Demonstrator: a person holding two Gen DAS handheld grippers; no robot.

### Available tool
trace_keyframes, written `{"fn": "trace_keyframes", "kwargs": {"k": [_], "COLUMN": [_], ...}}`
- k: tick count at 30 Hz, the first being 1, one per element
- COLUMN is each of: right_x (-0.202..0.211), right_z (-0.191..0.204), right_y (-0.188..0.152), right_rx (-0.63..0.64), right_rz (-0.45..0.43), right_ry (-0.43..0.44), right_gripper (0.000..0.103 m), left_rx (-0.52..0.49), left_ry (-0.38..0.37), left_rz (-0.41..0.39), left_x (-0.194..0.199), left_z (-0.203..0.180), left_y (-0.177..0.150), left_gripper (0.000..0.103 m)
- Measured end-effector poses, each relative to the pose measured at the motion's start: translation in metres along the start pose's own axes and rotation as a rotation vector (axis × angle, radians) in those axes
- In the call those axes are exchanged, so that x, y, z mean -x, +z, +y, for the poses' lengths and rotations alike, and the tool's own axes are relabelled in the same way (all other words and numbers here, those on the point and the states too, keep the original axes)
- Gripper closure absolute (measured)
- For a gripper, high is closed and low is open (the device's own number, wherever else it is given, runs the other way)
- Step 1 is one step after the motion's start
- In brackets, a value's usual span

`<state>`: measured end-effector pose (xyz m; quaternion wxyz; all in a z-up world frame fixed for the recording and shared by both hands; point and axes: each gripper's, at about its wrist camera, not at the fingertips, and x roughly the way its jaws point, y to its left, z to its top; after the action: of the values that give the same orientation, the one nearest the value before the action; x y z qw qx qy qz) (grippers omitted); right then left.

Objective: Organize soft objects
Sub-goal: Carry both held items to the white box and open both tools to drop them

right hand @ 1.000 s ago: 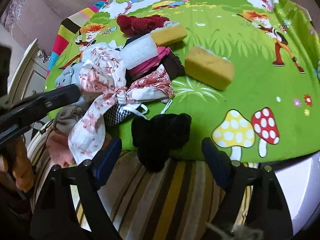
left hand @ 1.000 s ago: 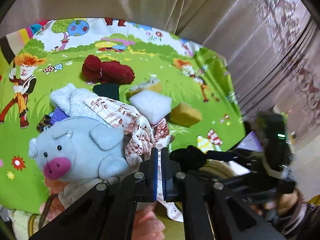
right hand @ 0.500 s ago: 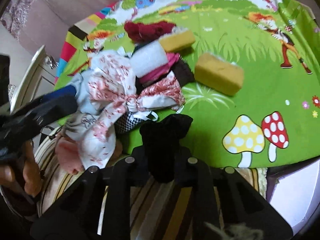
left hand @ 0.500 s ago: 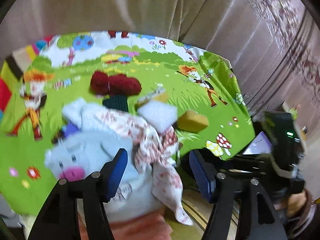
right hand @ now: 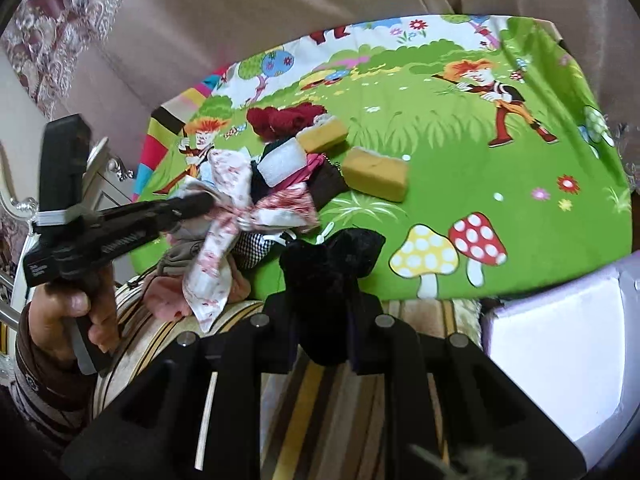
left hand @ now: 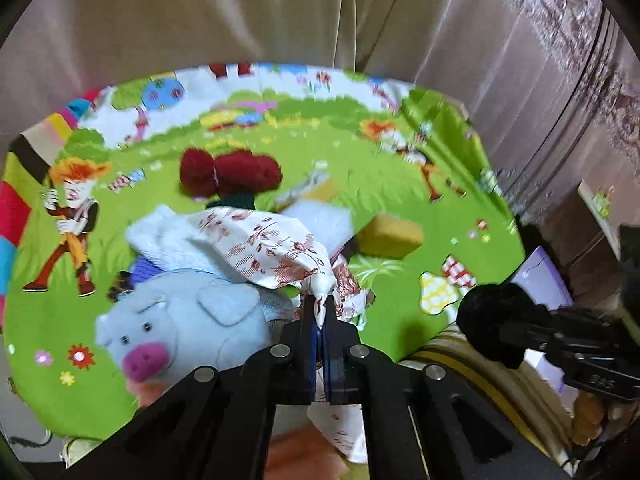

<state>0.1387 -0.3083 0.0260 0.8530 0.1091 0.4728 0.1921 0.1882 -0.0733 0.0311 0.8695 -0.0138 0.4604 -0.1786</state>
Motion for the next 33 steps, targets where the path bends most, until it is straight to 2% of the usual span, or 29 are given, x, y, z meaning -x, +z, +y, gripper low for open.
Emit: {"fn": "trace_keyframes", "kwargs": {"k": [6, 13, 17, 20, 28, 31, 33], "right_x": [0.035, 0.084, 0.108, 0.122, 0.148, 0.159, 0.165], "right_z": [-0.006, -0.03, -0.047, -0.061, -0.096, -0.105, -0.109], "right_y": [-0.015, -0.038, -0.048, -0.056, -0.066, -0.069, -0.071], "right_rx": [-0.016, -0.06, -0.094, -0.113, -0.154, -0.176, -0.188], "right_rz": [-0.05, -0.119, -0.152, -0.173, -0.217, -0.235, -0.246], "right_ry": [-0.003, -0.056, -0.107, -0.19, -0.376, -0.397, -0.405], "right_gripper": [0.081, 0.081, 0.081, 0.081, 0.078, 0.077, 0.07], "left_rx": [0.039, 0.047, 0.021, -0.006, -0.059, -0.082, -0.085], "left_ry": [-0.071, -0.252, -0.366, -0.428, -0.472, -0.485, -0.5], "left_rz": [-0.101, -0.153, -0.121, -0.08, 0.023, 0.051, 0.07], "left_x": [0.049, 0.074, 0.068, 0.057, 0.023, 0.011, 0.009], "left_z": [-0.02, -0.068, -0.11, -0.142, -0.202, -0.222, -0.228], "left_y": [-0.01, -0.019, -0.016, -0.015, -0.019, -0.019, -0.02], "left_gripper": [0.101, 0.101, 0.101, 0.101, 0.101, 0.098, 0.096]}}
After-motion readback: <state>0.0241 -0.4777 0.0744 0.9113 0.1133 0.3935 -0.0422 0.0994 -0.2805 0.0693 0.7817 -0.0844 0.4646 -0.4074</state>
